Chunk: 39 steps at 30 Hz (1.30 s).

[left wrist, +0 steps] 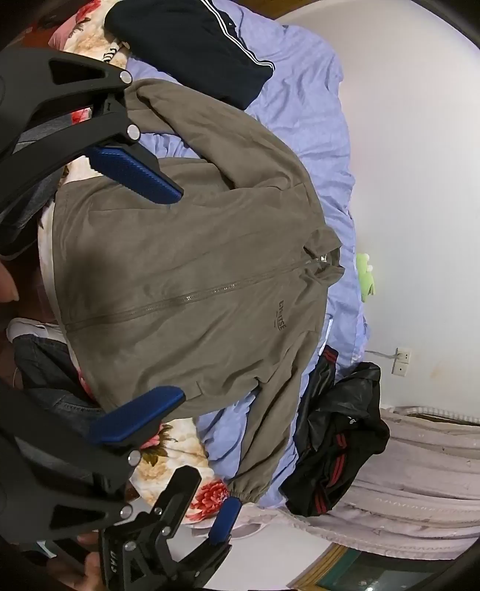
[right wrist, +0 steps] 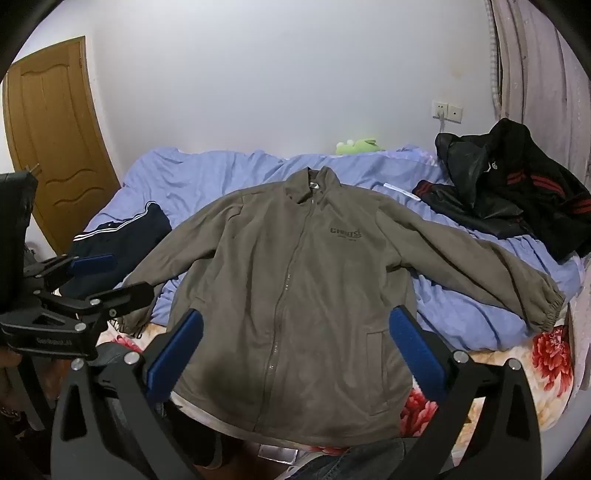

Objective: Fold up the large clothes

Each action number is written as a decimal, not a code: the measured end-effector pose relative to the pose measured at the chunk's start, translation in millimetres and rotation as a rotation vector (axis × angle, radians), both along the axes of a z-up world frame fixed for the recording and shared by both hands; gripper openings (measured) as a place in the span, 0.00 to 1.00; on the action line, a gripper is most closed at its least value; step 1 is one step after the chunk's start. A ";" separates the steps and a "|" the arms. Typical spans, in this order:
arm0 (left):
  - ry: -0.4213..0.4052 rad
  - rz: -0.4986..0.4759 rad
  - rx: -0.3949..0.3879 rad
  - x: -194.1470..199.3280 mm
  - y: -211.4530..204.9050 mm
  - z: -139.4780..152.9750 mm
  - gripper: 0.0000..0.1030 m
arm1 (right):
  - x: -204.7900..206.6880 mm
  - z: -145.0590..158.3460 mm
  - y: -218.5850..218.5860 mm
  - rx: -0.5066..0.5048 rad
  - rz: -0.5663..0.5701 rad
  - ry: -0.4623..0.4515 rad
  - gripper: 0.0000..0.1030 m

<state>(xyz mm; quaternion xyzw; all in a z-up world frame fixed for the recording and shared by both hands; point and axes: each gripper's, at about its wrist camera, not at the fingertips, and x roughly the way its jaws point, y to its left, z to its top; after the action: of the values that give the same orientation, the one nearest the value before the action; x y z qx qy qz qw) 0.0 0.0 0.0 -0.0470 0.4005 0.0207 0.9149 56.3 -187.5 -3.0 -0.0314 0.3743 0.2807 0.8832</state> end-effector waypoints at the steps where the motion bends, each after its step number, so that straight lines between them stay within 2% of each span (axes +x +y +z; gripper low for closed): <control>1: -0.001 0.000 -0.001 -0.4 0.3 -0.7 0.94 | 0.7 0.2 -0.3 0.004 0.000 0.007 0.96; 14: -0.004 -0.001 -0.003 -1.5 -2.0 -0.4 0.94 | 1.3 -1.1 -4.6 0.003 -0.007 0.002 0.96; 20: 0.000 -0.006 0.005 -7.8 0.9 -1.2 0.94 | 0.6 -1.2 -4.8 0.031 0.045 0.012 0.96; 26: 0.020 -0.009 0.010 -7.9 -1.6 -1.9 0.94 | 2.4 -2.1 -3.2 0.017 0.041 0.012 0.96; 29: -0.026 -0.005 -0.008 -9.0 0.1 -1.1 0.94 | 2.5 -2.3 -4.5 0.013 0.042 0.007 0.96; 32: -0.027 -0.006 -0.010 -9.8 -0.2 -1.3 0.94 | 3.1 -3.0 -5.4 0.012 0.043 0.008 0.96; 35: 0.051 -0.006 0.006 -5.7 1.1 -2.5 0.94 | 3.2 -5.1 -6.6 0.014 0.042 0.013 0.96; 39: 0.071 -0.008 0.009 -5.2 2.4 -6.8 0.94 | 7.4 -12.5 -6.9 0.018 0.061 0.011 0.96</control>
<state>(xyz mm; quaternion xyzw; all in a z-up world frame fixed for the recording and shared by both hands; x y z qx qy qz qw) -5.1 2.4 -6.8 -0.0405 0.4327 0.0208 0.9004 63.7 -194.3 -15.5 -0.0335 0.3753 0.3109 0.8725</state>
